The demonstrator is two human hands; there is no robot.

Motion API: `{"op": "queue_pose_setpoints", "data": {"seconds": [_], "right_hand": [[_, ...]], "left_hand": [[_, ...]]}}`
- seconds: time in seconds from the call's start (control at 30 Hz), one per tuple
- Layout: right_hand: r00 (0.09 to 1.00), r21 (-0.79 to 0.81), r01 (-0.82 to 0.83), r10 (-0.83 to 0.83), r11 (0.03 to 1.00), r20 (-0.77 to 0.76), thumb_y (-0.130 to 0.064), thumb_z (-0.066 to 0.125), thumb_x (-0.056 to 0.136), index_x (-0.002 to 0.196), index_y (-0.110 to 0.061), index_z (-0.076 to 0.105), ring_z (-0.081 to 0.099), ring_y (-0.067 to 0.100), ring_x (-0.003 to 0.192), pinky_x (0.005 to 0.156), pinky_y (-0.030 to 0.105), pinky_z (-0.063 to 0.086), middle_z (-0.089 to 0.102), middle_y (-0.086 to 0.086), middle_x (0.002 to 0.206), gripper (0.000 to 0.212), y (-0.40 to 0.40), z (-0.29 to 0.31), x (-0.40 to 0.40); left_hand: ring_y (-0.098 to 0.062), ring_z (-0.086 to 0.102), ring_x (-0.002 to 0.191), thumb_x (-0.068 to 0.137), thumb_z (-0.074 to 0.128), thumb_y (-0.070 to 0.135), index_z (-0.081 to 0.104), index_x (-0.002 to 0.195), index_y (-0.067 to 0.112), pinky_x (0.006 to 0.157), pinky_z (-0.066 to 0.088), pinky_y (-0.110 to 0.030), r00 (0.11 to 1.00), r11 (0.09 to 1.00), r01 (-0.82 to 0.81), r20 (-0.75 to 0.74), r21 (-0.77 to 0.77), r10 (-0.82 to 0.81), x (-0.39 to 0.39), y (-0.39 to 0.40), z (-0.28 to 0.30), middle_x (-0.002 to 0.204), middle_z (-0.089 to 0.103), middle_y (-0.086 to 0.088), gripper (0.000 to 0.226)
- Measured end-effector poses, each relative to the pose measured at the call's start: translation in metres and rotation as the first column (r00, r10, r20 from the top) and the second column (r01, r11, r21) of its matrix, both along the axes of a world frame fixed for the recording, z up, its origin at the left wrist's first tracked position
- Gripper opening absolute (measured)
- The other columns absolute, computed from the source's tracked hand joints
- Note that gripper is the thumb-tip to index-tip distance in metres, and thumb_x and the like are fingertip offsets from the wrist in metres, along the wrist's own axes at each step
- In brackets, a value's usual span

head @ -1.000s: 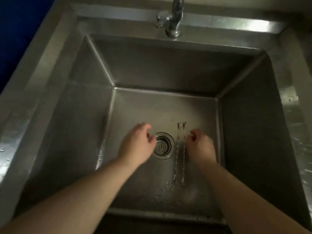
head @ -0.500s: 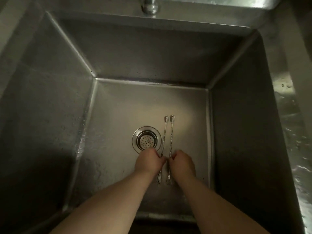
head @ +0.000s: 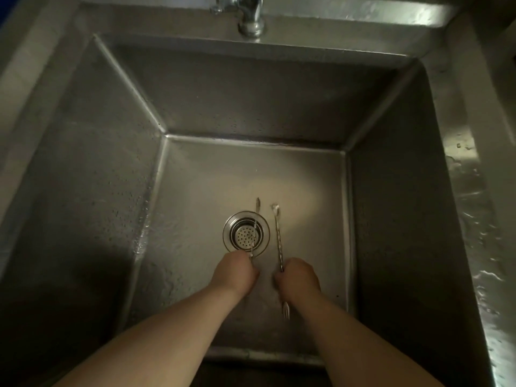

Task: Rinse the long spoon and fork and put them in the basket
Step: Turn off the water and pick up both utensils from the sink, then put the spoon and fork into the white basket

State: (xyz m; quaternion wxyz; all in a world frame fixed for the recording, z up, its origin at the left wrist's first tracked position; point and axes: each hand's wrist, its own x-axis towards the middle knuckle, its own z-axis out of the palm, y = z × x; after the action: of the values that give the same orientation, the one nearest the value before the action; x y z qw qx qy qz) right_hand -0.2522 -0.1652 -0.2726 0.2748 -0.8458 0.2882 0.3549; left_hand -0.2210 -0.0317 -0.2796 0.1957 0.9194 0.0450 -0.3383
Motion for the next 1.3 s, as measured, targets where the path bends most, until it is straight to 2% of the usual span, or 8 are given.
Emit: {"op": "queue_pose_setpoints", "data": {"seconds": [0.27, 0.43, 0.7, 0.9, 1.03, 1.13, 1.23, 1.3], "right_hand": [[0.993, 0.057, 0.018, -0.024, 0.998, 0.117, -0.02, 0.055, 0.09, 0.106, -0.005, 0.065, 0.065, 0.032, 0.101, 0.076, 0.027, 0.046, 0.07, 0.015, 0.108, 0.024, 0.001, 0.049, 0.012], [0.943, 0.135, 0.104, -0.141, 0.985, 0.3, -0.019, 0.057, 0.088, 0.086, -0.015, 0.061, 0.063, 0.026, 0.077, 0.068, 0.031, 0.049, 0.061, -0.001, 0.073, 0.006, 0.008, 0.107, 0.007], [0.808, 0.177, 0.108, -0.19, 0.978, 0.558, -0.017, 0.06, 0.089, 0.082, -0.015, 0.061, 0.063, 0.018, 0.064, 0.055, 0.03, 0.049, 0.066, 0.0, 0.07, 0.007, 0.008, 0.222, -0.004], [0.689, 0.147, 0.11, -0.182, 0.983, 0.702, -0.019, 0.061, 0.09, 0.08, -0.016, 0.059, 0.064, 0.02, 0.069, 0.058, 0.032, 0.05, 0.066, 0.002, 0.074, 0.01, 0.012, 0.307, -0.01], [0.617, 0.134, 0.114, -0.176, 0.984, 0.767, -0.019, 0.061, 0.088, 0.075, -0.021, 0.056, 0.06, 0.015, 0.066, 0.053, 0.024, 0.043, 0.063, -0.001, 0.072, 0.014, 0.012, 0.353, -0.021], [0.569, 0.119, 0.137, -0.177, 0.983, 0.803, -0.02, 0.06, 0.088, 0.073, -0.021, 0.053, 0.059, 0.015, 0.066, 0.055, 0.027, 0.045, 0.063, -0.001, 0.07, 0.016, 0.004, 0.381, -0.03], [0.517, 0.121, 0.196, -0.208, 0.973, 0.83, -0.024, 0.061, 0.087, 0.074, -0.024, 0.052, 0.056, 0.007, 0.063, 0.05, 0.015, 0.041, 0.061, -0.004, 0.067, 0.016, -0.012, 0.404, -0.044], [0.481, 0.138, 0.22, -0.231, 0.966, 0.846, -0.024, 0.063, 0.086, 0.074, -0.025, 0.052, 0.056, 0.002, 0.062, 0.05, 0.012, 0.042, 0.061, -0.006, 0.066, 0.016, -0.026, 0.419, -0.055]], "left_hand": [[-0.035, 0.064, 0.09, 0.082, 0.058, 0.022, 0.065, 0.084, 0.007, 0.065, 0.041, -0.032, 0.984, 0.999, 0.011, 0.176, -0.047, -0.002, 0.01, 0.017, 0.048, 0.091, 0.07, -0.017, 0.017], [-0.031, 0.062, 0.076, 0.079, 0.063, 0.023, 0.062, 0.074, 0.011, 0.06, 0.04, -0.031, 0.954, 0.992, 0.023, 0.3, -0.127, 0.016, 0.013, 0.024, 0.108, 0.077, 0.068, -0.011, 0.013], [-0.018, 0.043, 0.051, 0.075, 0.065, 0.021, 0.05, 0.065, 0.016, 0.047, 0.031, -0.028, 0.845, 0.964, 0.095, 0.532, -0.247, 0.053, 0.014, 0.04, 0.217, 0.056, 0.052, 0.002, 0.019], [-0.014, 0.043, 0.05, 0.076, 0.068, 0.019, 0.05, 0.066, 0.016, 0.047, 0.029, -0.018, 0.743, 0.933, 0.184, 0.666, -0.309, 0.074, 0.013, 0.054, 0.299, 0.056, 0.052, 0.004, 0.021], [-0.005, 0.041, 0.049, 0.078, 0.069, 0.018, 0.051, 0.067, 0.016, 0.049, 0.032, -0.016, 0.678, 0.914, 0.249, 0.731, -0.321, 0.072, 0.011, 0.05, 0.354, 0.055, 0.048, 0.007, 0.021], [-0.003, 0.042, 0.053, 0.08, 0.066, 0.019, 0.049, 0.069, 0.018, 0.049, 0.032, -0.016, 0.641, 0.894, 0.31, 0.766, -0.324, 0.056, 0.007, 0.037, 0.392, 0.057, 0.046, 0.009, 0.021], [-0.007, 0.046, 0.061, 0.082, 0.064, 0.017, 0.048, 0.072, 0.017, 0.054, 0.033, -0.022, 0.619, 0.86, 0.382, 0.785, -0.339, 0.034, 0.001, 0.017, 0.424, 0.07, 0.047, 0.007, 0.019], [-0.007, 0.047, 0.061, 0.084, 0.063, 0.018, 0.047, 0.073, 0.018, 0.053, 0.033, -0.016, 0.635, 0.844, 0.396, 0.772, -0.36, 0.031, -0.004, 0.0, 0.442, 0.069, 0.049, 0.005, 0.019]]}}
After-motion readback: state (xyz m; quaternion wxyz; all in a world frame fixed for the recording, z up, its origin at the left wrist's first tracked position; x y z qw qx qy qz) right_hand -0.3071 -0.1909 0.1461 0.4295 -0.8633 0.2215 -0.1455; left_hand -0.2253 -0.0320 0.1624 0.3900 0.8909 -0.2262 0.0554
